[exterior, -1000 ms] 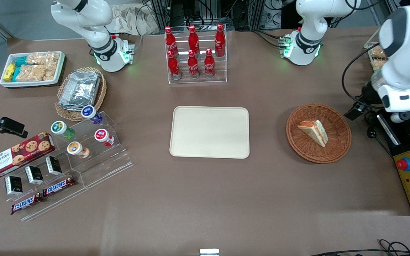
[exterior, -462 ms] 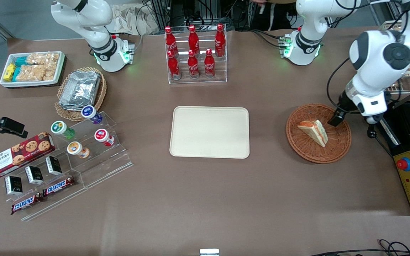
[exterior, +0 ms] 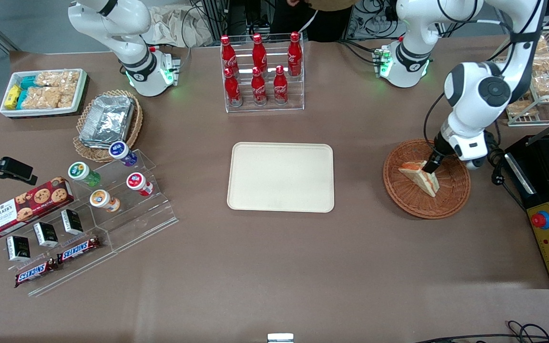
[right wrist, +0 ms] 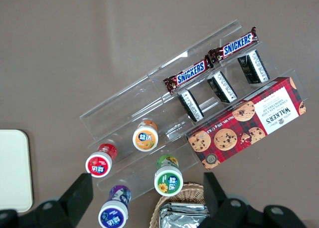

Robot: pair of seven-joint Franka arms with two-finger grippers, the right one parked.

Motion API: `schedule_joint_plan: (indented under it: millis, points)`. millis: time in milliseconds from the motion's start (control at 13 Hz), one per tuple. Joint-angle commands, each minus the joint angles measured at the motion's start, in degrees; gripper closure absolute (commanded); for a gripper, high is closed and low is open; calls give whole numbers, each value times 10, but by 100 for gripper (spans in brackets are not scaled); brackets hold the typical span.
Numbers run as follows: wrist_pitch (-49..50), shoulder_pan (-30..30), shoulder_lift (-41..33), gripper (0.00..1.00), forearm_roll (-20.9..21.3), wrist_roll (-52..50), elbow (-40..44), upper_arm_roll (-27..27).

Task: Place sandwich from basket to tray

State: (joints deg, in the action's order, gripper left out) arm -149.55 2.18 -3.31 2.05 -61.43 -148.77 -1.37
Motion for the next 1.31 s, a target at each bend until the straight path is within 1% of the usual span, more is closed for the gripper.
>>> schedule_joint_plan:
  millis: [0, 154, 538, 692, 769, 846, 1077, 1231]
  points:
    - [-58, 3, 24, 0, -4, -9, -20, 0]
    - [-93, 3, 45, 0, -4, -9, -28, 0]
    - [-88, 3, 40, 0, -4, -13, -27, 0]
    - [-86, 5, 38, 0, -4, -32, -22, -2]
    - [-81, 5, 26, 0, -4, -35, -21, -3]
    - [-51, 5, 8, 0, -3, -33, -16, -3]
    - [82, 5, -47, 0, -3, -25, 26, -4]
    - [142, 5, -70, 0, -2, -24, 51, -6]
